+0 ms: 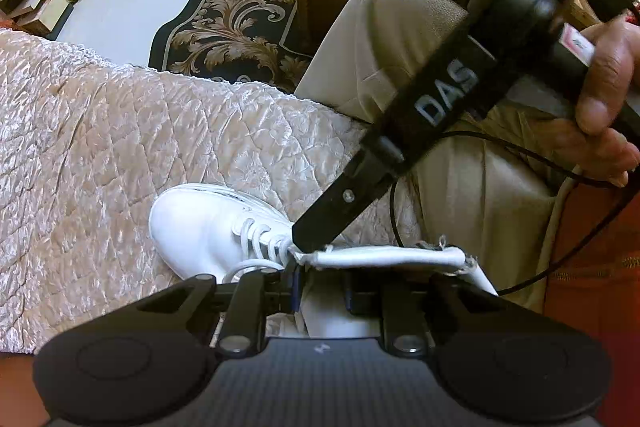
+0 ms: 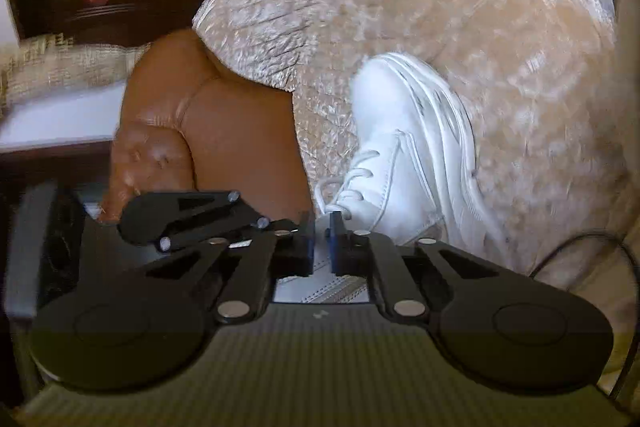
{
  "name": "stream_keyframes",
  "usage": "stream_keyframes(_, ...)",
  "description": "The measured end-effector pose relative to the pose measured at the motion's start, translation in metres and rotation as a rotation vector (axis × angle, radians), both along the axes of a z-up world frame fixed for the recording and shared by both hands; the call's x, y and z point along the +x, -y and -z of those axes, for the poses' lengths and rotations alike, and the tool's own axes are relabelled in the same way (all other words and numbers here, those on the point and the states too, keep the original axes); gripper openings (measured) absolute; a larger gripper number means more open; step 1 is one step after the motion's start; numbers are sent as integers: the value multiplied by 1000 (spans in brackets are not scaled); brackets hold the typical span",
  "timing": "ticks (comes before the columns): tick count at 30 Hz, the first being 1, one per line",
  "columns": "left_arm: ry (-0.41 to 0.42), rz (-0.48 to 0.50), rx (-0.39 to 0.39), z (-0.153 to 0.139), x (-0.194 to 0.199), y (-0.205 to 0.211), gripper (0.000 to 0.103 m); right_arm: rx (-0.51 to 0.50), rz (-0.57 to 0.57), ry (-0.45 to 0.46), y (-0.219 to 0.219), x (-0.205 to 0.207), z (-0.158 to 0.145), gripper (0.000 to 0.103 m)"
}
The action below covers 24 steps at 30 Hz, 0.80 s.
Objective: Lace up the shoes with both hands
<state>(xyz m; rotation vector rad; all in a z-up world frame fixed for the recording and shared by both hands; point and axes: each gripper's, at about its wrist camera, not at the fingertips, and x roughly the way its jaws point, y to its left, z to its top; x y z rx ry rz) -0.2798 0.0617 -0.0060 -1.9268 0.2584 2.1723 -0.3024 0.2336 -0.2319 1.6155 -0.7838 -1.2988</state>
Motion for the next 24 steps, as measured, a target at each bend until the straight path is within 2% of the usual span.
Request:
stream_keyframes(2, 0, -4, 0, 0, 0, 0, 22, 20, -22, -67, 4, 1, -7, 3)
stream_keyframes(6, -2, -17, -1, -1, 0, 1, 23, 37, -2, -152, -1, 1, -17, 3)
stream_keyframes(8, 0, -23, -3, -2, 0, 1, 26, 47, 11, -202, -3, 0, -23, 2)
stream_keyframes(10, 5, -21, -9, -3, 2, 2, 27, 82, 38, -286, -8, -1, -32, 1)
stream_keyframes(11, 4, -23, -9, -3, 3, 3, 27, 91, 57, -297, -12, -4, -34, 1)
stream_keyframes(14, -3, -31, -1, -4, 4, 4, 27, 122, 141, -294, -27, -13, -34, 2)
stream_keyframes(15, -5, -33, 1, -3, 4, 4, 27, 106, 145, -256, -29, -15, -31, 4)
stream_keyframes(18, -9, -35, 2, -3, 4, 3, 27, 50, 105, -103, -23, -12, -15, 8)
stream_keyframes(22, -14, -41, 2, -3, 5, 3, 27, 26, 59, -19, -11, -5, -3, 11)
stream_keyframes(24, -17, -44, 3, -3, 6, 3, 28, 25, 43, 6, -6, -2, 0, 15)
